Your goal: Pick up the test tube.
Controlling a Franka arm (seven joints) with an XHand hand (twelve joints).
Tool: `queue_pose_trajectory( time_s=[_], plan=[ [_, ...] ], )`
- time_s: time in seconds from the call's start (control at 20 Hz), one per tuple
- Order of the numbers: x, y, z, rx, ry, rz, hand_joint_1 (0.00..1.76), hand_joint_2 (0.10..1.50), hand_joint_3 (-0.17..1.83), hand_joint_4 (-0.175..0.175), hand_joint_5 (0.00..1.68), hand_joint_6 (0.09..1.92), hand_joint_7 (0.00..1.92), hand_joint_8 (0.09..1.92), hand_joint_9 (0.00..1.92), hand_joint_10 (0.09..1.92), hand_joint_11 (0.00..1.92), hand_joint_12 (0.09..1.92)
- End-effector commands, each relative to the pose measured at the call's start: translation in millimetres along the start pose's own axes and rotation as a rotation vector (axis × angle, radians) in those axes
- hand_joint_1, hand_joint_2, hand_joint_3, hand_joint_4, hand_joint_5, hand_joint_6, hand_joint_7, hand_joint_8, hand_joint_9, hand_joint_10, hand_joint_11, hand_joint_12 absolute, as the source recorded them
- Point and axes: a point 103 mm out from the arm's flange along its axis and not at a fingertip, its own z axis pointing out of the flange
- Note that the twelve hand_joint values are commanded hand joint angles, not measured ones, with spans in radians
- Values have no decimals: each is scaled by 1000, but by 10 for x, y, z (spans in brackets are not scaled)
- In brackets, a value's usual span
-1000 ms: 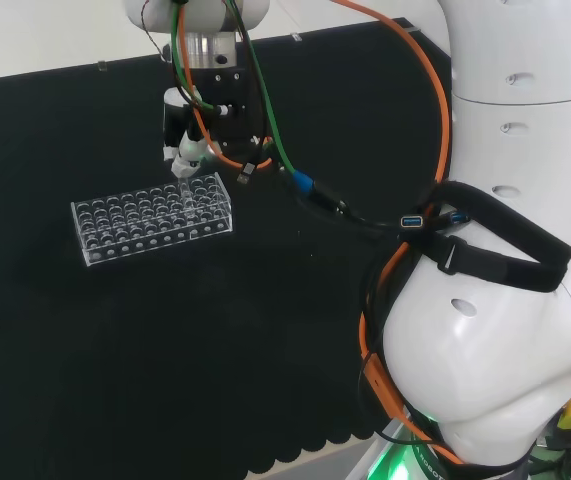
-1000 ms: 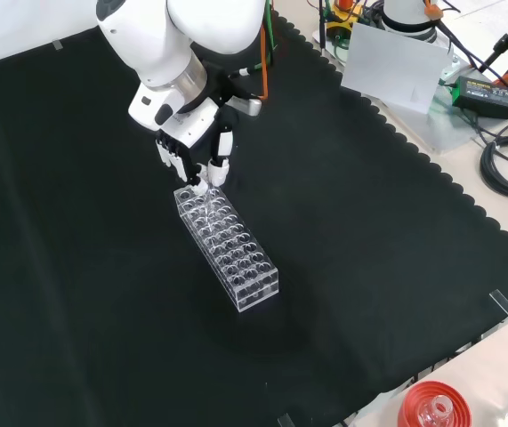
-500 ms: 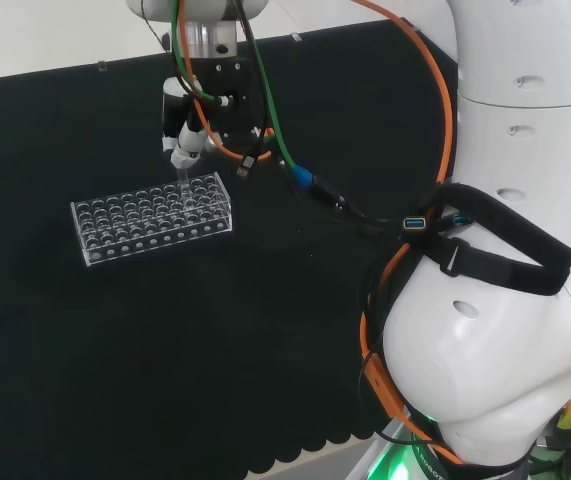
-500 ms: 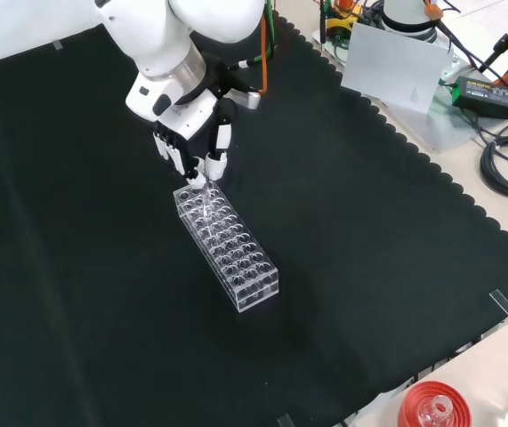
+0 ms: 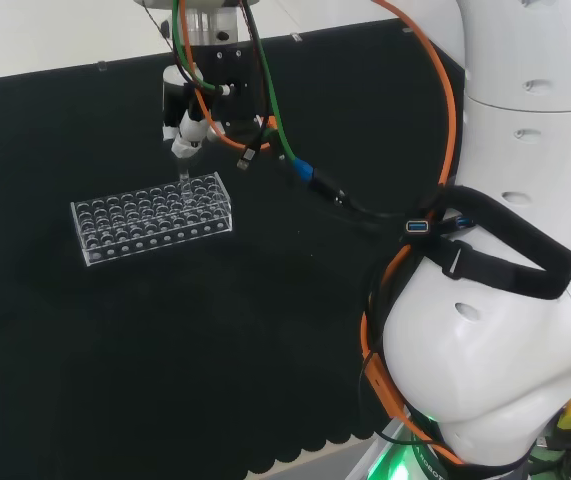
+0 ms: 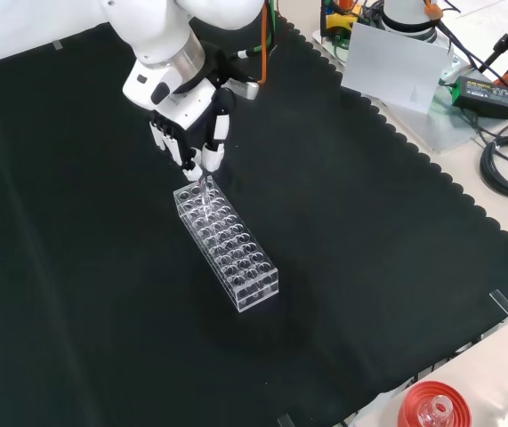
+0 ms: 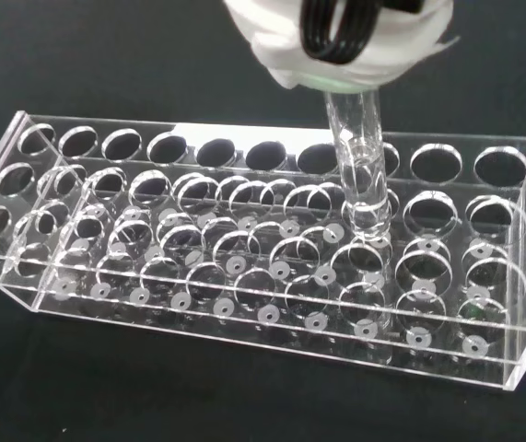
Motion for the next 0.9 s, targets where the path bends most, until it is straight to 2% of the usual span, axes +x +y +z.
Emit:
queue_pose_trajectory(
  time_s=[0.05,0.35,0.55,0.9],
  plan=[
    [-1,-30,-78,-8,5,-4,1427,1031,-175,-175,1272,372,1413,626,1475,87,1190,936],
    [22,-78,-275,-24,-1,-17,1425,996,-82,-175,1264,312,1390,646,1473,87,1187,934],
    [25,-106,-387,-37,-4,-21,1427,1028,-167,-175,1272,366,1410,632,1476,87,1190,931],
    [47,-169,-559,-59,-24,-32,1427,1031,-175,-175,1274,367,1413,630,1476,87,1191,930]
  ],
)
